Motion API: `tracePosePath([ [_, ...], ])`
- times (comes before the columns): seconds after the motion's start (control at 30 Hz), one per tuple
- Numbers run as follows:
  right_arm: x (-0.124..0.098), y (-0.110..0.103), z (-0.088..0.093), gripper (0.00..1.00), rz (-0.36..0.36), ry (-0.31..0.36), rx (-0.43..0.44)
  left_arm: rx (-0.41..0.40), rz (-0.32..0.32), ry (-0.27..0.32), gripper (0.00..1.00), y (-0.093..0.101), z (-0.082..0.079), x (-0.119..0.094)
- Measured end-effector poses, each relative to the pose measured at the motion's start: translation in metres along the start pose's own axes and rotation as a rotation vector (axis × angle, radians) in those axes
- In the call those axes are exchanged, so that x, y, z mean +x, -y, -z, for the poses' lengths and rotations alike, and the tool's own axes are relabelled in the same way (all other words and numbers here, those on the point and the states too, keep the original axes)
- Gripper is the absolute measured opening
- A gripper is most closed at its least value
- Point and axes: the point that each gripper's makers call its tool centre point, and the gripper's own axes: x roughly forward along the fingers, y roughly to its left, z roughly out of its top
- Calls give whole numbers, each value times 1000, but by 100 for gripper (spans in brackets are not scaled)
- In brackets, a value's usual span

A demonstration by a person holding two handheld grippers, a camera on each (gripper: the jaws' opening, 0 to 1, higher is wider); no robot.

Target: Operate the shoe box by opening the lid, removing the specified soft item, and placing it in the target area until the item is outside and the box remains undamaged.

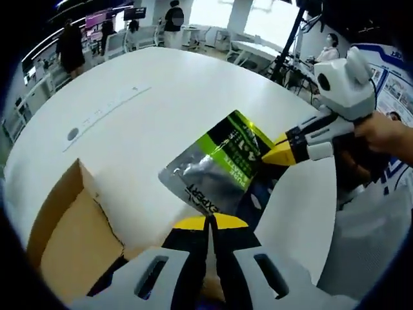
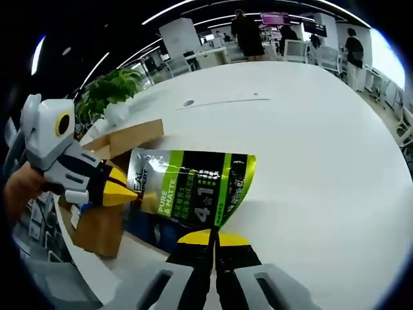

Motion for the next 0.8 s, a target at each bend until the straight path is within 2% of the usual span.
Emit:
tracePosePath([
  [0.1,5,2,2,0,6,-5,-7,101,-24,-52,0,-2,2,4],
  [0.23,9,5,3,0,21,-11,-19,163,-44,-88,0,-2,0,9],
  [0.33,11,8,3,0,28,-8,-23,244,-53,-131,0,-2,3,13],
  [0.63,16,14,3,0,50,17,-42,411,-80,-224,1,0,13,30],
  [0.8,16,17,2,0,54,39,-41,412,-85,-240,1,-1,15,37],
])
